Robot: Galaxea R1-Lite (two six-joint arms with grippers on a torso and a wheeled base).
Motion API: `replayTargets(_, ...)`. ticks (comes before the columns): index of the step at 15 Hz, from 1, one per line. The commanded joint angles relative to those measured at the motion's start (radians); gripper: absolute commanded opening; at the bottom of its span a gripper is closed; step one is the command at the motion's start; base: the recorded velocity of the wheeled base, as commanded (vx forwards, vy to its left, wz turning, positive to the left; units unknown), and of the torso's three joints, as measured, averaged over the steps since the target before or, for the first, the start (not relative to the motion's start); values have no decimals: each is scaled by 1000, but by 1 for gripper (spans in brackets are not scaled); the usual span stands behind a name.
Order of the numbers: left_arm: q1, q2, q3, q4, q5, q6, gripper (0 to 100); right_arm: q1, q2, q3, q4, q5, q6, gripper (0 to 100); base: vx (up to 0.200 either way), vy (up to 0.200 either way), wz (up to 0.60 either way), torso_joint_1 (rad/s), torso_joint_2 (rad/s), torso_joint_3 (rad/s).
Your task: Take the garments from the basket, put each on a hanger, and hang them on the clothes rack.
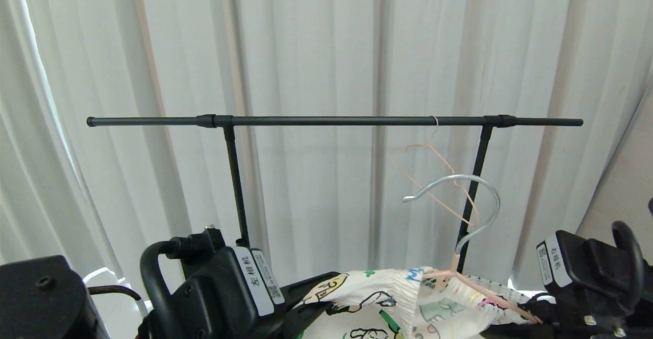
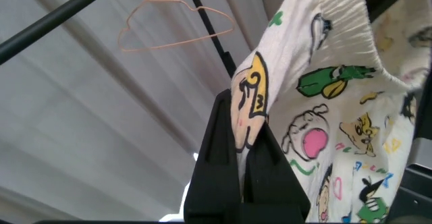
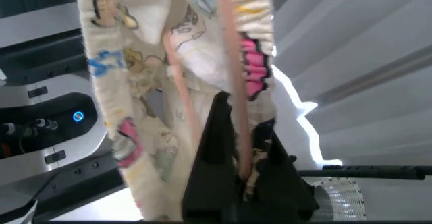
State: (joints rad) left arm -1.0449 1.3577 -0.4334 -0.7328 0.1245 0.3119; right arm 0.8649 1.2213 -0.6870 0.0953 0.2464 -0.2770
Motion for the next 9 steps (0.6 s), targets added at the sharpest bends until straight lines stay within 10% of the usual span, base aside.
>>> replayTargets(1,0,0,1,0,4,-1,0,0,-6,0,1,1,-1,0,0,0,0,0,0,0)
replayTargets(2,0,0,1,0,7,1,0,0,-16,0,1,1,-2,0,0,0,0,0,0,0)
replayTargets(3,0,1,1,0,11,3,100,0,-19,1,1,1,-2,0,0,0,0,0,0,0)
replayTargets(9,14,-23,25,0,38,-1,100,-17,-80,15,1,-27,33,0,0,0,0,0,0,0)
